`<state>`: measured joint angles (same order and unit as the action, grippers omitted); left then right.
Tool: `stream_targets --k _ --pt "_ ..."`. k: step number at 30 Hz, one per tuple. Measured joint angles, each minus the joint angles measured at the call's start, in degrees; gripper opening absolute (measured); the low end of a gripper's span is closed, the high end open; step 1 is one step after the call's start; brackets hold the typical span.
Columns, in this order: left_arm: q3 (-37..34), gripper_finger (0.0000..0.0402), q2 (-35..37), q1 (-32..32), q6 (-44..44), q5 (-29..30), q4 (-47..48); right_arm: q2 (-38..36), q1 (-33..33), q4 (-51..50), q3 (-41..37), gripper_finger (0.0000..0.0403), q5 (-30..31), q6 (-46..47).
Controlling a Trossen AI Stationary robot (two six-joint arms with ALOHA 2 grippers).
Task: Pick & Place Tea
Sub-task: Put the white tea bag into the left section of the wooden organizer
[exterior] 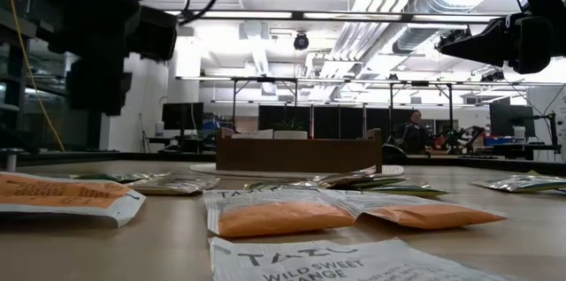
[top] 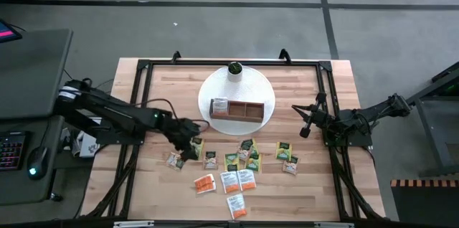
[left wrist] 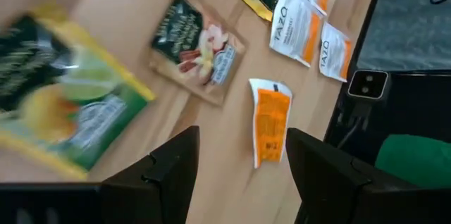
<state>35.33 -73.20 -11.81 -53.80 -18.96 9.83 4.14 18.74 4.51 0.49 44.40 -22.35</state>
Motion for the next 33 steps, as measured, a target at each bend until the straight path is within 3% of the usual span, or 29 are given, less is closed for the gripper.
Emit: stream_targets --k 4,16,33 --pt "0.3 0.0212 -5.5 -1.9 -0.8 -2.5 -6.9 0.0 0.0 0.0 0.0 0.0012 0.0 0.0" --pt "8.5 0.0212 -17.7 -6.7 -0.5 -4.7 -6.9 0.0 0.0 0.0 0.0 0.0012 0.0 0.0" --pt "8.9 0.0211 -18.8 -13.2 -0.5 1.2 -0.9 0.0 0.0 0.0 0.0 0.0012 0.0 0.0"
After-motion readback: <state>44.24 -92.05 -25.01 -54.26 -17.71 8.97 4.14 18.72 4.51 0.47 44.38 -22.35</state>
